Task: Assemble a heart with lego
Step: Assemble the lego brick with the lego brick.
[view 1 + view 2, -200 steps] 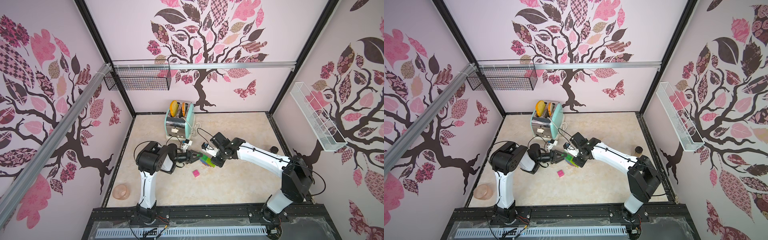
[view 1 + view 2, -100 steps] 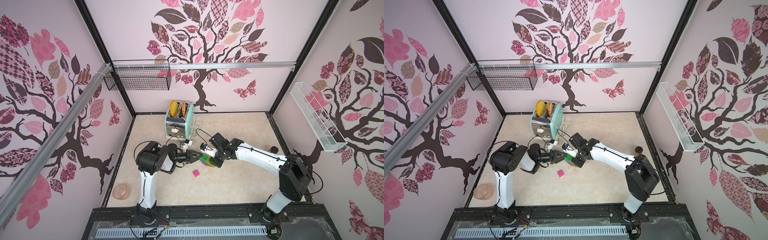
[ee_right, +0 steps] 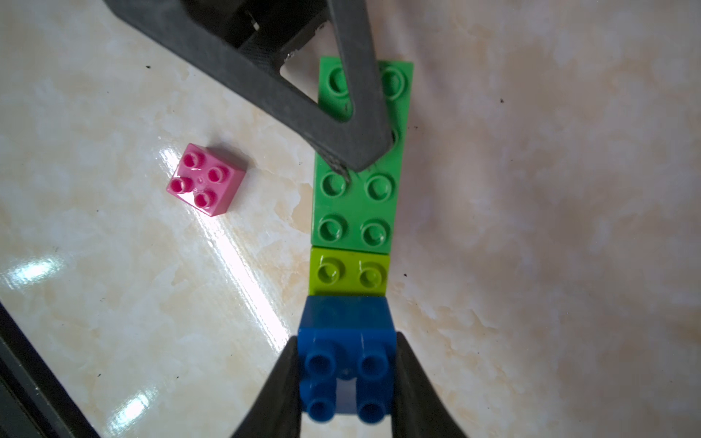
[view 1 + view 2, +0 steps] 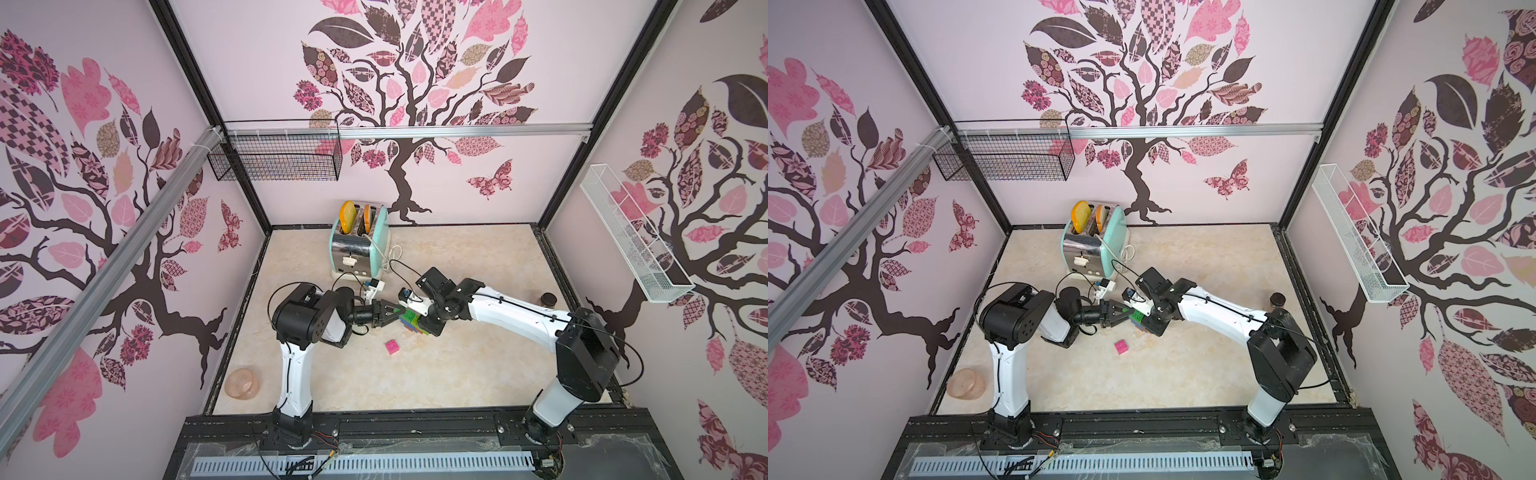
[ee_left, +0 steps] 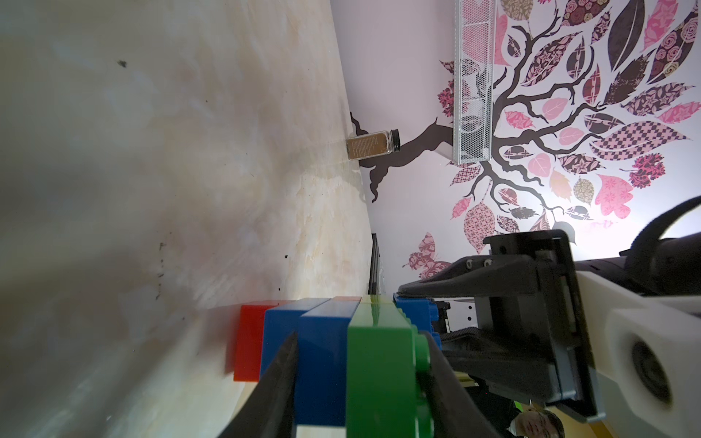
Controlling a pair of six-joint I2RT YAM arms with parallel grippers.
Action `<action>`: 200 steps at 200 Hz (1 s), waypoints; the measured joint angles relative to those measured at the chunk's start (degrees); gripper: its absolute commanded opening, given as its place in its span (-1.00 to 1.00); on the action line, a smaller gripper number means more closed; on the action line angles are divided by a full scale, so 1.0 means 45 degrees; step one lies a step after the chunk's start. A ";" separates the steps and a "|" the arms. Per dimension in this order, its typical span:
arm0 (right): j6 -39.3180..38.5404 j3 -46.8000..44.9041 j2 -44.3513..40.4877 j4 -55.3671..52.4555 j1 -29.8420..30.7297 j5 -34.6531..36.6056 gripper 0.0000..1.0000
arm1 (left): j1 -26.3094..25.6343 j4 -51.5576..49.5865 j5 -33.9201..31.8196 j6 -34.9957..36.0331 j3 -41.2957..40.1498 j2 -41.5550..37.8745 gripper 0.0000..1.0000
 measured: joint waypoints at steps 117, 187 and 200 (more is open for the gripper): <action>0.1399 -0.1098 -0.0505 0.1384 0.0219 0.0141 -0.51 | 0.0005 0.0000 -0.0068 -0.0010 0.0005 0.0000 -0.50; 0.1880 -0.1583 -0.0821 0.1909 -0.0107 -0.0345 0.18 | -0.0005 0.0000 -0.0049 0.0010 0.0024 0.0000 -0.50; 0.1860 -0.1588 -0.1209 0.1715 -0.0151 -0.0432 0.26 | 0.0000 -0.0005 -0.0034 0.0010 0.0024 0.0000 -0.50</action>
